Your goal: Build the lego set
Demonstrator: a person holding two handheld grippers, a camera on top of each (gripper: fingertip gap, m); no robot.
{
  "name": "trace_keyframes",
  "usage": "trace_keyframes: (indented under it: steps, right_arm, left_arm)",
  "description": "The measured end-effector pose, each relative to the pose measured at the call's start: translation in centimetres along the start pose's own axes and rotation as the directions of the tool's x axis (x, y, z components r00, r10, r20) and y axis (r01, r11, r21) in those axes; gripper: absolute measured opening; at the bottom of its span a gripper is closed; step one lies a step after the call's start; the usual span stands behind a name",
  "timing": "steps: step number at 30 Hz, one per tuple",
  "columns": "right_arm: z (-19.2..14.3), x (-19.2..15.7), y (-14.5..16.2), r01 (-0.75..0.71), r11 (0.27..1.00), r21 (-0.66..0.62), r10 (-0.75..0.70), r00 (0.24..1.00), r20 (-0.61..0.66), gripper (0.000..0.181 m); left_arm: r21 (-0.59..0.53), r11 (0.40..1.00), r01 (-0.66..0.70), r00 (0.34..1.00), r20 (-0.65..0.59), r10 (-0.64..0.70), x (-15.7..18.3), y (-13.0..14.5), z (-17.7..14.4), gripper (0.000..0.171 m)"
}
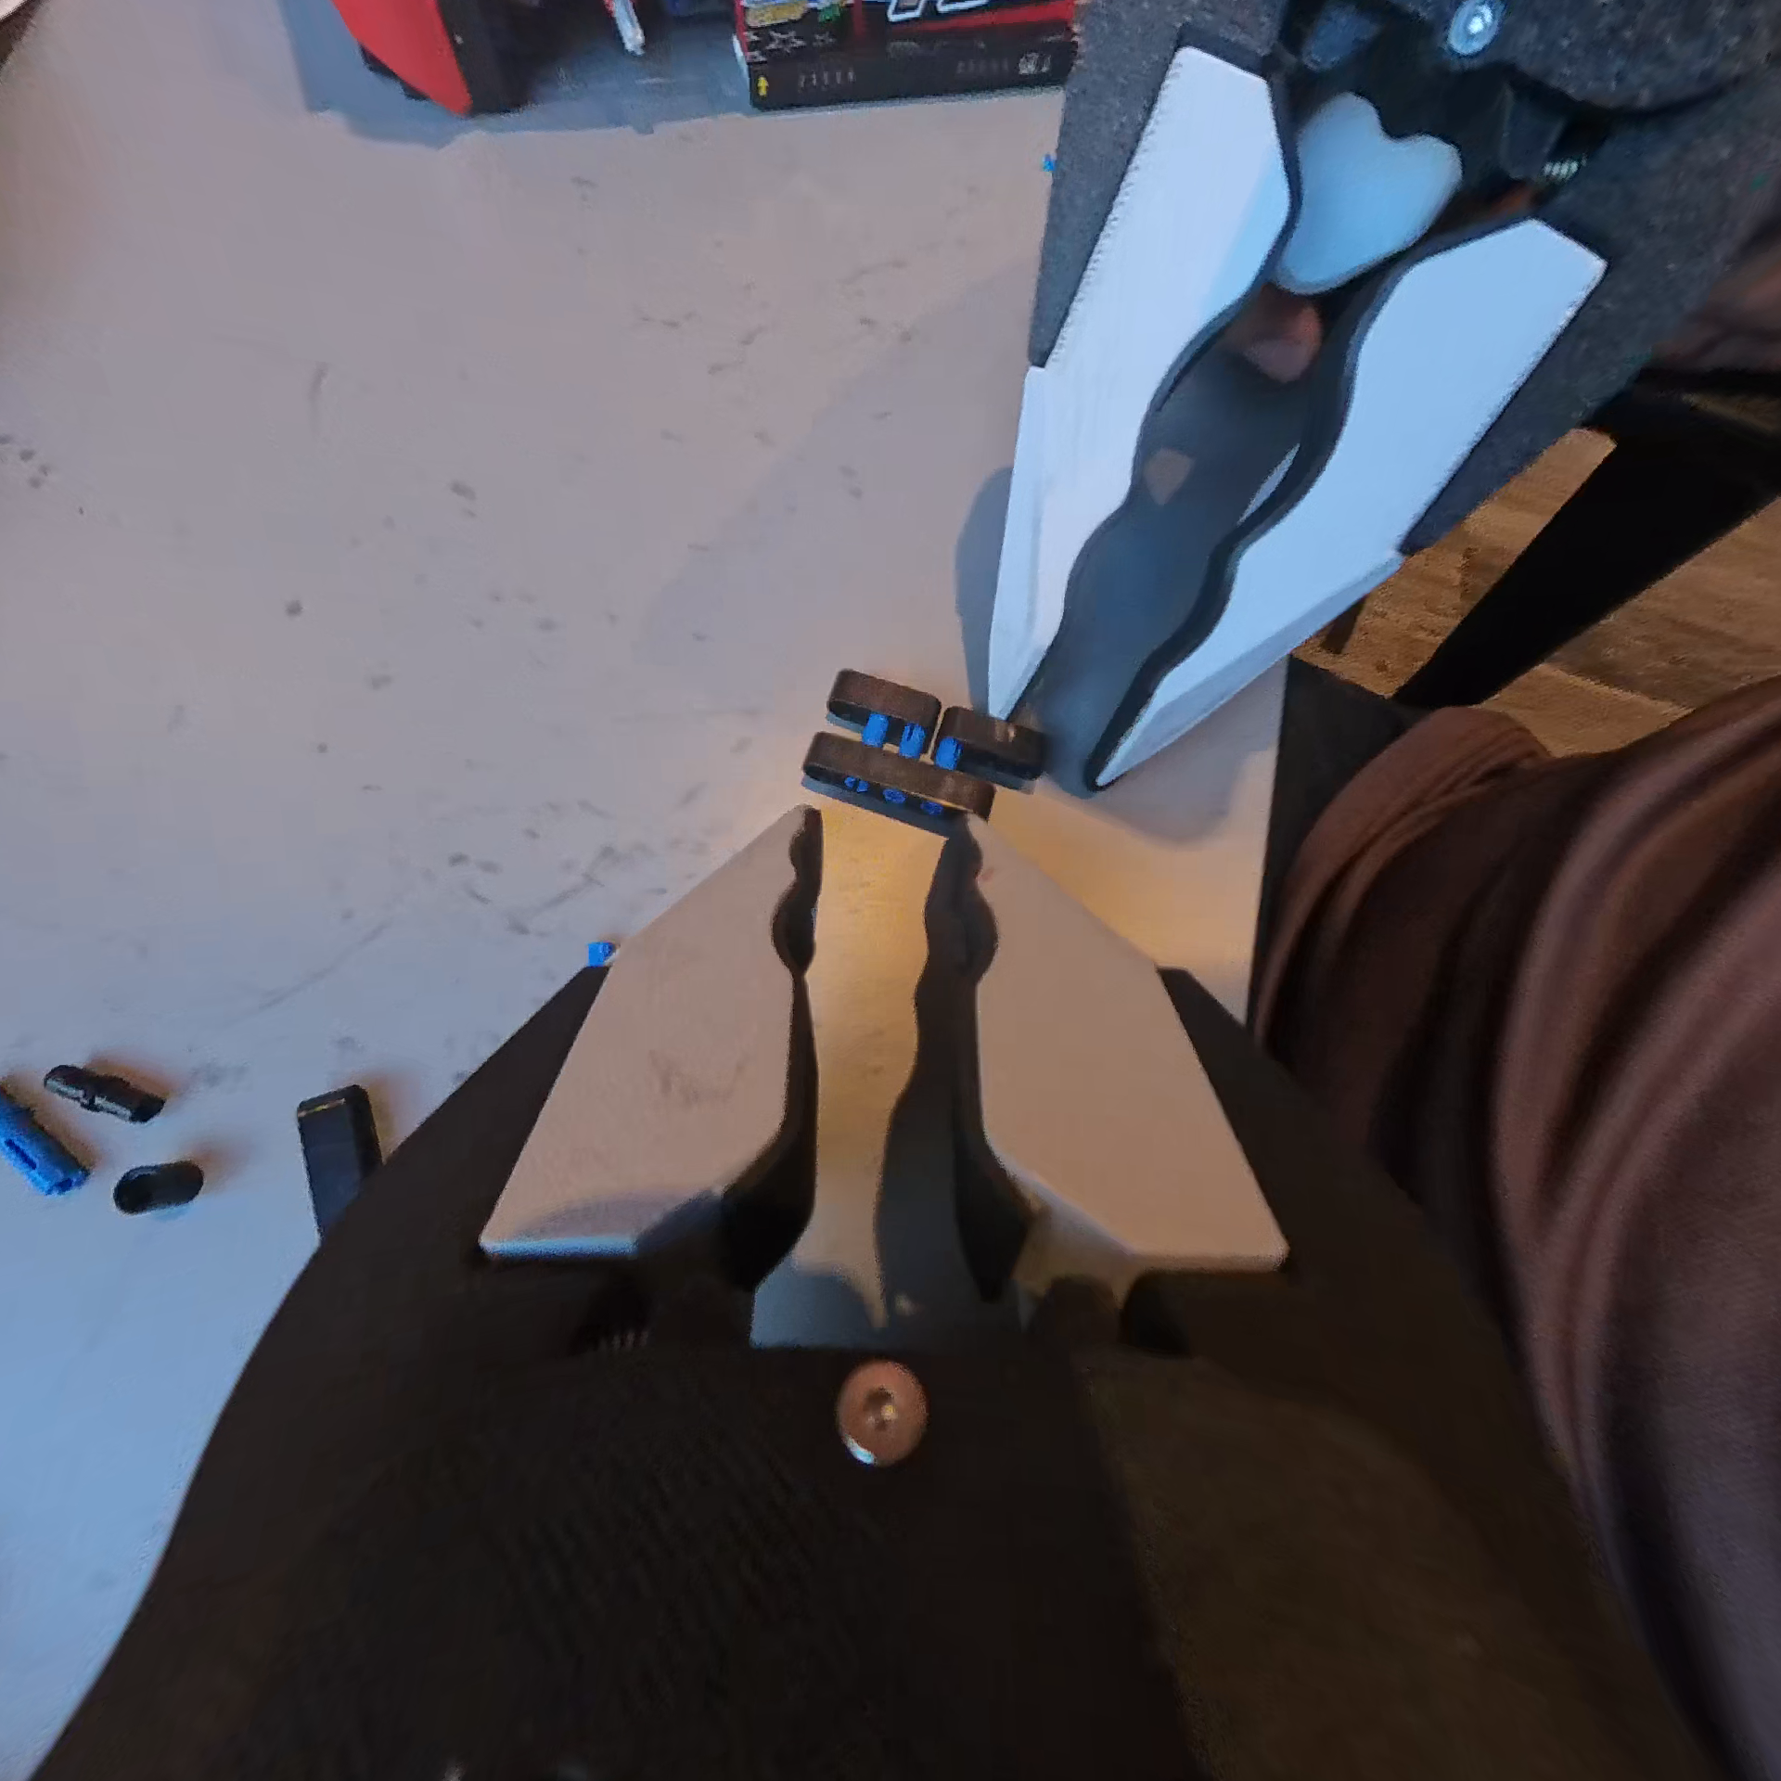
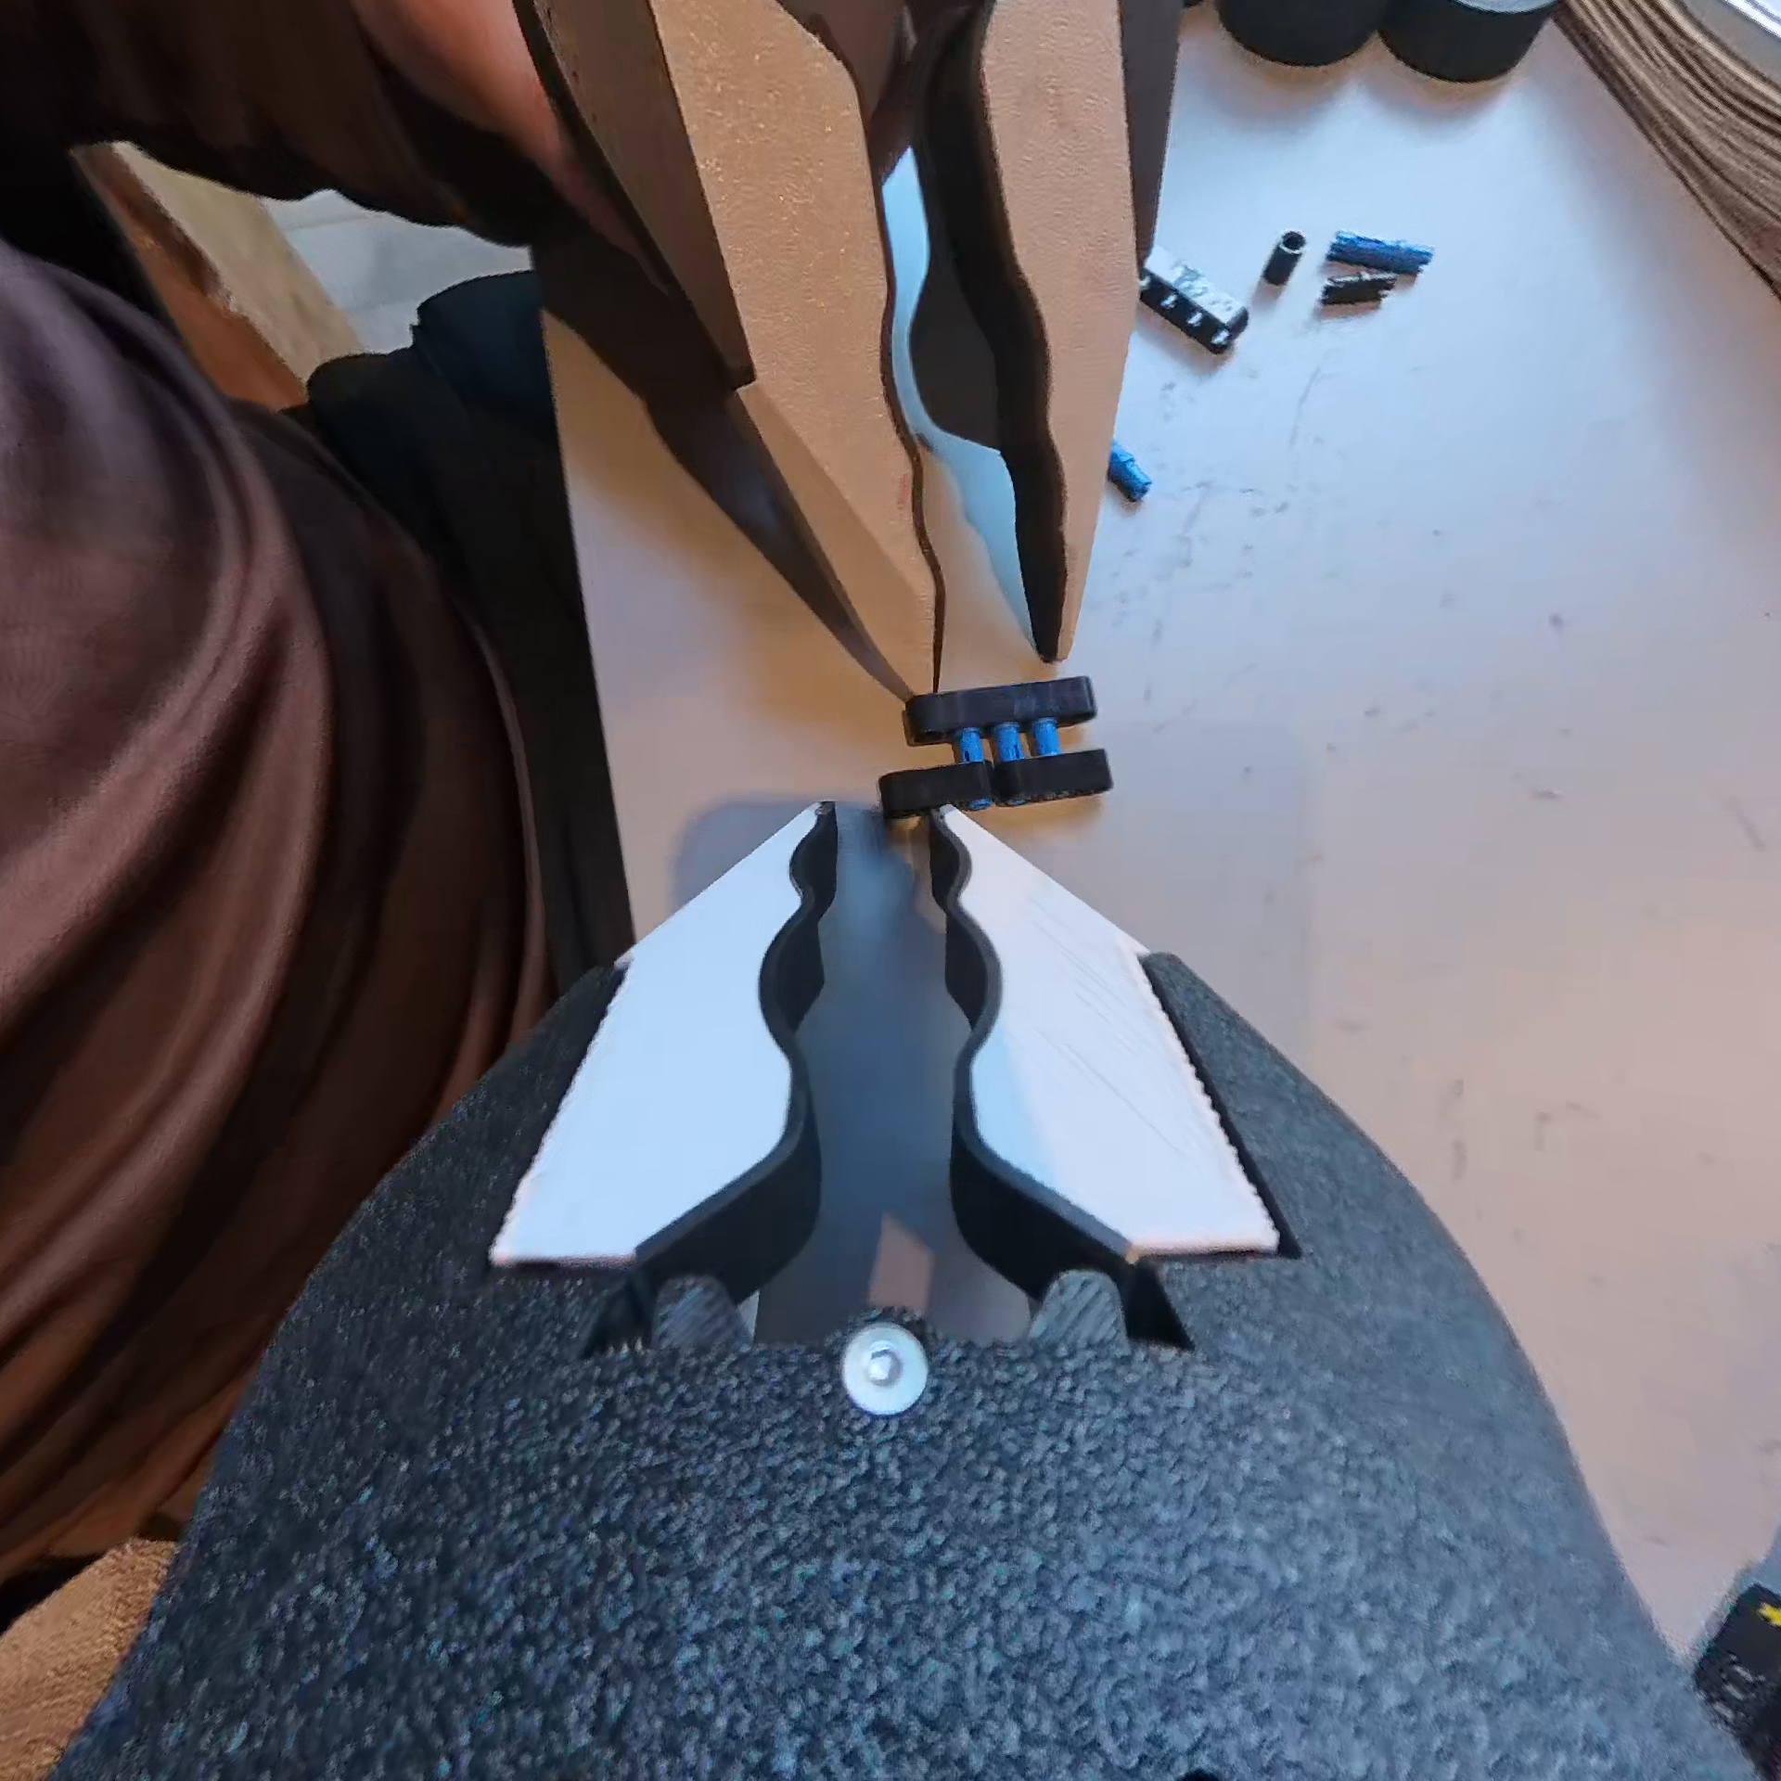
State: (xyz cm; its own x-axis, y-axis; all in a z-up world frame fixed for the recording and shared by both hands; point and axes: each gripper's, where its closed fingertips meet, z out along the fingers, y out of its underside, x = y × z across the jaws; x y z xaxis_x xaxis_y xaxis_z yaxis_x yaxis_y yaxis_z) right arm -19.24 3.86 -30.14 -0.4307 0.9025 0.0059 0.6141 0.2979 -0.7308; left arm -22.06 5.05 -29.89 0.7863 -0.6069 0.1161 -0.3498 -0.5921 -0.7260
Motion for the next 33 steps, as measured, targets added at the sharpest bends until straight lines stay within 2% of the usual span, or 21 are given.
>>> trace_keyframes:
  steps: [5, 9, 11, 15, 19, 26, 33]
  right_arm:
    - [0.0, 0.1, -0.2, 0.007, 1.000, 0.004, -0.007, 1.000, -0.026, 0.017]
    - [-0.4, -0.2, -0.6, 0.040, 0.998, 0.039, -0.039, 0.999, -0.038, 0.016]
    - [-0.6, 0.2, -0.7, 0.022, 0.998, 0.054, -0.019, 0.998, -0.059, 0.017]
    - [-1.3, 1.7, -0.7, -0.029, 0.997, 0.078, 0.037, 0.993, -0.109, 0.023]
    - [-1.5, 2.6, -0.2, -0.092, 0.993, 0.074, 0.100, 0.988, -0.120, 0.034]
    - [-1.2, 3.5, -0.1, -0.126, 0.990, 0.058, 0.131, 0.986, -0.103, 0.026]
    - [-1.0, 3.6, -0.2, -0.148, 0.987, 0.059, 0.151, 0.987, -0.052, 0.019]
  left_arm:
    - [0.020, 0.999, 0.045, 0.999, 0.018, -0.045, -0.7, -0.2, -0.2, 0.024]
    - [0.087, 0.996, 0.024, 0.998, 0.063, -0.030, -1.3, -0.9, -1.1, 0.015]
    - [0.109, 0.994, 0.002, 0.998, 0.057, -0.009, -1.2, -1.1, -1.4, 0.020]
    - [0.095, 0.996, 0.001, 1.000, 0.027, -0.004, -1.0, -0.7, -1.6, 0.031]
    - [0.077, 0.997, 0.007, 0.996, -0.093, 0.000, 0.3, -0.5, -1.5, 0.031]
    - [-0.021, 0.999, -0.047, 0.977, -0.210, 0.041, 1.0, 0.2, -0.5, 0.034]
    - [-0.031, 0.994, -0.101, 0.974, -0.208, 0.093, 0.0, -0.4, -0.2, 0.032]
